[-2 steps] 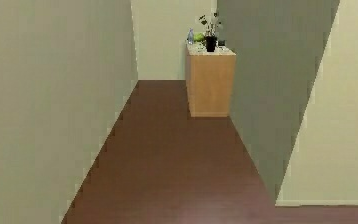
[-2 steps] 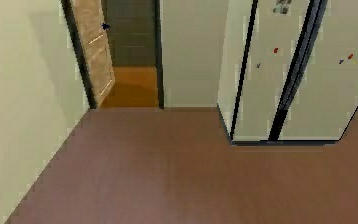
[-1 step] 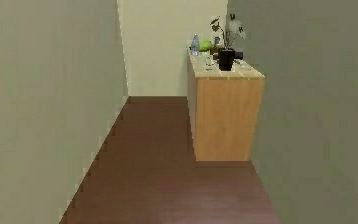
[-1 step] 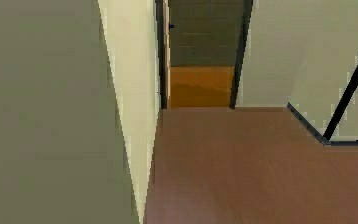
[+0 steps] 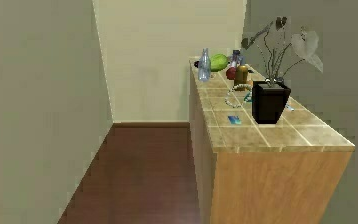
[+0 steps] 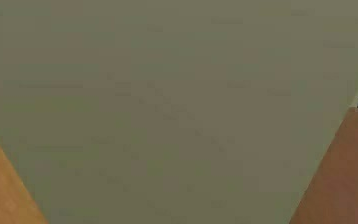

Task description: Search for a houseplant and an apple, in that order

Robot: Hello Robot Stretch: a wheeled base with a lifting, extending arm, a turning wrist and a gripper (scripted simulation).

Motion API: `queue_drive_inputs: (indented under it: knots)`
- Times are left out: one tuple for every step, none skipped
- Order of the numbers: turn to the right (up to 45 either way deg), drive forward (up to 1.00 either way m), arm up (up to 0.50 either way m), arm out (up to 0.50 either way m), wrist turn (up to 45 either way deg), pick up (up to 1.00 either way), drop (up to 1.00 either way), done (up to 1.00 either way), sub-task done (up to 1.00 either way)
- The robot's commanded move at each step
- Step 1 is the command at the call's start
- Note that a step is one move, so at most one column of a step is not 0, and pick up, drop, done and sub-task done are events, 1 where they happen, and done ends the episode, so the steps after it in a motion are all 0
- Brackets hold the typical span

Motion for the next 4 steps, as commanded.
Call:
queue_drive_inputs:
  knots:
    - [9.0, 0.0, 0.0, 0.0, 0.0, 0.0, 0.0, 0.0, 0.0]
    - [0.0, 0.15, 0.0, 0.0, 0.0, 0.0, 0.0, 0.0, 0.0]
    - [18.0, 0.0, 0.0, 0.0, 0.0, 0.0, 0.0, 0.0, 0.0]
    - [0.0, 0.0, 0.0, 0.0, 0.0, 0.0, 0.0, 0.0, 1.0]
